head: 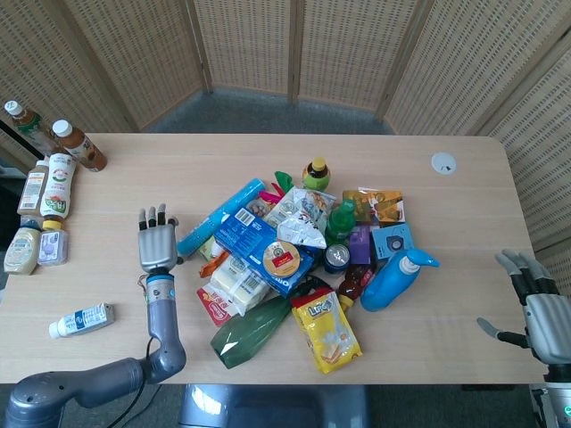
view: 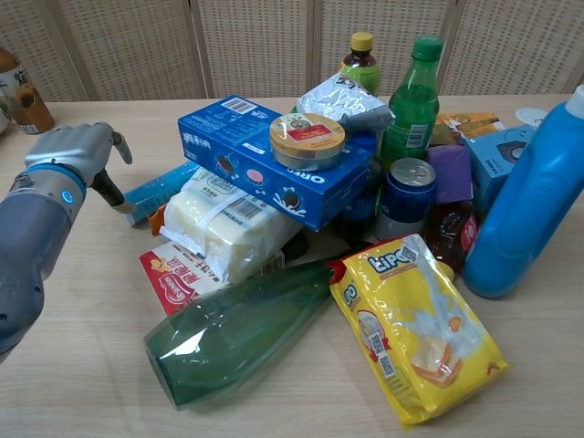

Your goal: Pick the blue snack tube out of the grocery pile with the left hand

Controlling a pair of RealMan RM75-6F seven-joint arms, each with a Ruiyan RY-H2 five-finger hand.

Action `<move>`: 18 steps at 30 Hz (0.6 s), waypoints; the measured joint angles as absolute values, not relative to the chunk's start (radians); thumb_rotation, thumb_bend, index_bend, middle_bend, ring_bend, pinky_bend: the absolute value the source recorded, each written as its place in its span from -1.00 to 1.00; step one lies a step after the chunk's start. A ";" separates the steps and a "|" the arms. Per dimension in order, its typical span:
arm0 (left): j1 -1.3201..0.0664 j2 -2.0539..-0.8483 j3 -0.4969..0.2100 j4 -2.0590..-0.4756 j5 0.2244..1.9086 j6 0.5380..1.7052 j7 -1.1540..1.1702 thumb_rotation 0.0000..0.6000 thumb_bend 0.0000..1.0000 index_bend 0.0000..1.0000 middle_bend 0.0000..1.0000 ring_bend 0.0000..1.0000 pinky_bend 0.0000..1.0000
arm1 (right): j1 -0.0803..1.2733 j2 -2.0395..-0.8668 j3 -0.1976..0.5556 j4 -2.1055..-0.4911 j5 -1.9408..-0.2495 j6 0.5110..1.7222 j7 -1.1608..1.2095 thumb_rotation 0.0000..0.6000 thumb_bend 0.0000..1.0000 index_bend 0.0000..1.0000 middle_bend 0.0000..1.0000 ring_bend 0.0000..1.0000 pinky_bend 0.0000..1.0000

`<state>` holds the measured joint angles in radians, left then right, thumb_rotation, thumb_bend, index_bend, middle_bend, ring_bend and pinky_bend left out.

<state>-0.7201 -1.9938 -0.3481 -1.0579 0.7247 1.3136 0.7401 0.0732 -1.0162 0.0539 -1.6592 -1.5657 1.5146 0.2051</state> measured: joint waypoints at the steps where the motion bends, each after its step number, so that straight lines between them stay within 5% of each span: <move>1: -0.720 -1.999 -0.347 -1.046 0.733 1.313 0.738 1.00 -0.96 -0.36 -1.00 -1.00 -1.00 | 0.073 -1.016 0.054 -1.659 -1.565 1.515 0.206 1.00 -1.00 -1.00 -1.00 -1.00 -1.00; 18: -0.698 -1.993 -0.372 -0.910 0.786 1.266 0.701 1.00 -0.96 -0.37 -1.00 -1.00 -1.00 | 0.072 -1.013 0.055 -1.658 -1.565 1.516 0.211 1.00 -1.00 -1.00 -1.00 -1.00 -1.00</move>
<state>-0.6982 -1.9930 -0.3719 -0.9103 0.7858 1.2661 0.7013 0.0718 -1.0131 0.0547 -1.6581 -1.5650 1.5164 0.2110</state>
